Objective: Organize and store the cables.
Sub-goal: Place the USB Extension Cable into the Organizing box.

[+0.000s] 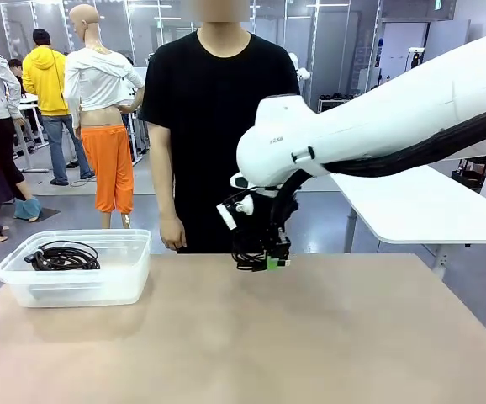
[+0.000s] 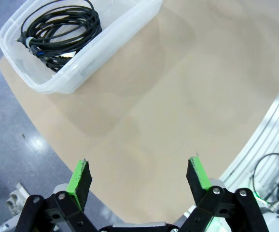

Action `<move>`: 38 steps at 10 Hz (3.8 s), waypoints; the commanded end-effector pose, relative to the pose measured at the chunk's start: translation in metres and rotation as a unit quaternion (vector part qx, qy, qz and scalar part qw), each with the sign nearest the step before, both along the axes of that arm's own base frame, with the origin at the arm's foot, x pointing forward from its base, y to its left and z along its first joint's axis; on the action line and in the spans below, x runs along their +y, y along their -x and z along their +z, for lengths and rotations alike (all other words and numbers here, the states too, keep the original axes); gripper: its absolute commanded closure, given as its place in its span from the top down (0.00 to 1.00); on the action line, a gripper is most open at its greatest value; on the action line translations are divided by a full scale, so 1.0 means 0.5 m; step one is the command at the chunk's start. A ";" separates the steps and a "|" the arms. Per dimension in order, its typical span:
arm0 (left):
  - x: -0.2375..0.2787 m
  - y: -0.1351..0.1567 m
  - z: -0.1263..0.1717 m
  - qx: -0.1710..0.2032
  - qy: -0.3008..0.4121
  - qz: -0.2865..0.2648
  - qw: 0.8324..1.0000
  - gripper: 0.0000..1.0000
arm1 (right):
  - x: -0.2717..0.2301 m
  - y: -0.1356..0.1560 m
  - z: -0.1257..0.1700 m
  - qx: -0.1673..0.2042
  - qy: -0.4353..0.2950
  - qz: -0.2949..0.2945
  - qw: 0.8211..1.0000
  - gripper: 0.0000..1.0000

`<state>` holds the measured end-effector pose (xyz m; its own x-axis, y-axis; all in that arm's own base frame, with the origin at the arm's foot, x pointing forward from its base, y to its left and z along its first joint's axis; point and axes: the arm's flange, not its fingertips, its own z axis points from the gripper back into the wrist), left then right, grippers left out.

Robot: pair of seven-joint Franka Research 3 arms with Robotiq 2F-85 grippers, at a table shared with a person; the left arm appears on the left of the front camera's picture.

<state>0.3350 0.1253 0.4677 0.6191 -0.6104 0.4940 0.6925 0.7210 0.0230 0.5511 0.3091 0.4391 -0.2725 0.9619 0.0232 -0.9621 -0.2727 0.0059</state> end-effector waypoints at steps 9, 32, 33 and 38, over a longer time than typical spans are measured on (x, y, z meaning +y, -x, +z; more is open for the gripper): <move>-0.006 -0.002 0.003 -0.003 0.001 0.011 1.000 1.00 | 0.085 0.005 -0.211 -0.003 -0.017 -0.063 0.998 0.00; -0.436 -0.001 0.197 0.025 -0.016 0.066 0.997 1.00 | -0.577 0.201 0.025 -0.059 -0.224 -0.247 0.941 1.00; -0.519 -0.004 0.201 0.026 -0.033 0.076 0.996 1.00 | -0.656 0.238 0.032 -0.055 -0.264 -0.256 0.928 1.00; -0.853 -0.031 0.168 0.004 -0.087 0.072 0.994 1.00 | -1.008 0.415 -0.016 -0.082 -0.412 -0.328 0.846 1.00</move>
